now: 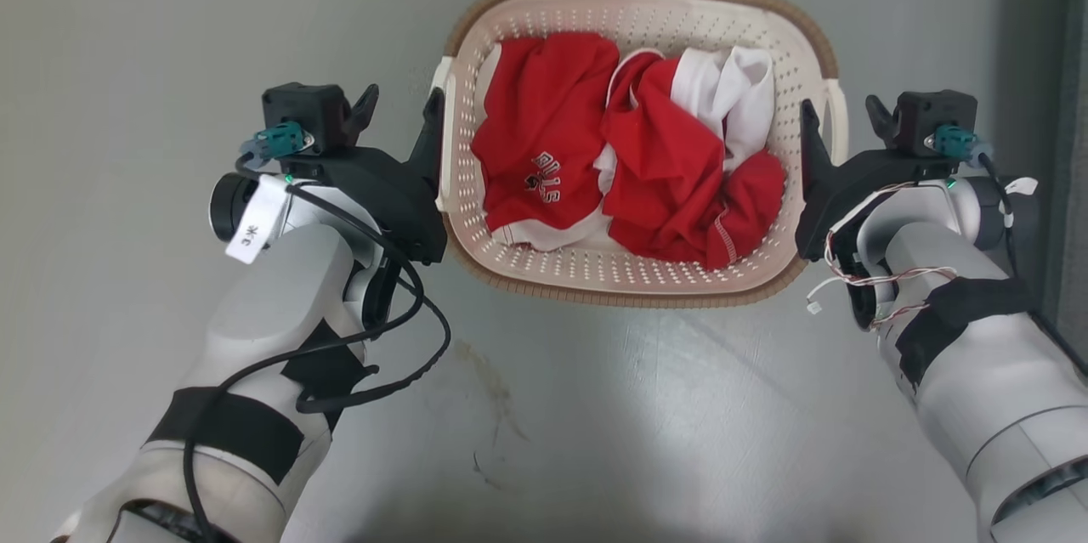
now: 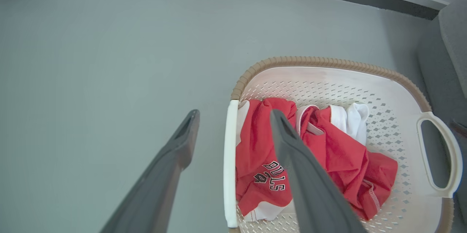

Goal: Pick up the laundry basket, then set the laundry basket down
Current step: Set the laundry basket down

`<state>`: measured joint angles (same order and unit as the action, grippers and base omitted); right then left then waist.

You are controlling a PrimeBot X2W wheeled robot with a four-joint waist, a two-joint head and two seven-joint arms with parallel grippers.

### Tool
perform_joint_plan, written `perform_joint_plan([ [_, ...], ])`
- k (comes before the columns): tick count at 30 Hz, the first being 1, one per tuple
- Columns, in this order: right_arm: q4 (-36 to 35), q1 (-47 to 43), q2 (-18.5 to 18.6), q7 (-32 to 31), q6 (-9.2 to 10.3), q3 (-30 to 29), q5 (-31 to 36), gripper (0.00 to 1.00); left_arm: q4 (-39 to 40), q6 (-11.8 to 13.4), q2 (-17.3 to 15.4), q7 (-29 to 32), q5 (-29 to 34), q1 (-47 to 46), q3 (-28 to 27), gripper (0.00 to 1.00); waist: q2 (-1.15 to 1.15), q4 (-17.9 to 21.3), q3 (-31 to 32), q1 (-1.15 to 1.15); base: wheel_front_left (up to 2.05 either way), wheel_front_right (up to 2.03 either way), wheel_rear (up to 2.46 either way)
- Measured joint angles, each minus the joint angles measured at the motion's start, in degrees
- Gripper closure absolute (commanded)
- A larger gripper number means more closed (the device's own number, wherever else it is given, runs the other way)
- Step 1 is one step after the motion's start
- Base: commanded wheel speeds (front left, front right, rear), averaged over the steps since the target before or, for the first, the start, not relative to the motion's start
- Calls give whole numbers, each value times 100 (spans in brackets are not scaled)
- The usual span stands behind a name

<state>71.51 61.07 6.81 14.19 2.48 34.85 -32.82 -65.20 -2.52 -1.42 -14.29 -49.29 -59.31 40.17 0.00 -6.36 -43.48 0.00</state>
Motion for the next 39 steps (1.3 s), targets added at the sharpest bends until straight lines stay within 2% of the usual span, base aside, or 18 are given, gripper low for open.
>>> perform_joint_plan([
  [11,-65,-279,-48,8,-3,-41,-1,0,4,14,1,-1,-25,193,-193,0,1,24,538,0,0,0,0],
  [22,-300,-729,-75,9,-3,-151,-42,0,44,151,-1,-1,-18,641,-443,0,0,44,1183,0,0,0,0],
  [39,-1080,-1569,-47,9,3,-339,70,0,490,390,-49,-1,275,1295,-911,0,0,59,2115,0,0,0,0],
])
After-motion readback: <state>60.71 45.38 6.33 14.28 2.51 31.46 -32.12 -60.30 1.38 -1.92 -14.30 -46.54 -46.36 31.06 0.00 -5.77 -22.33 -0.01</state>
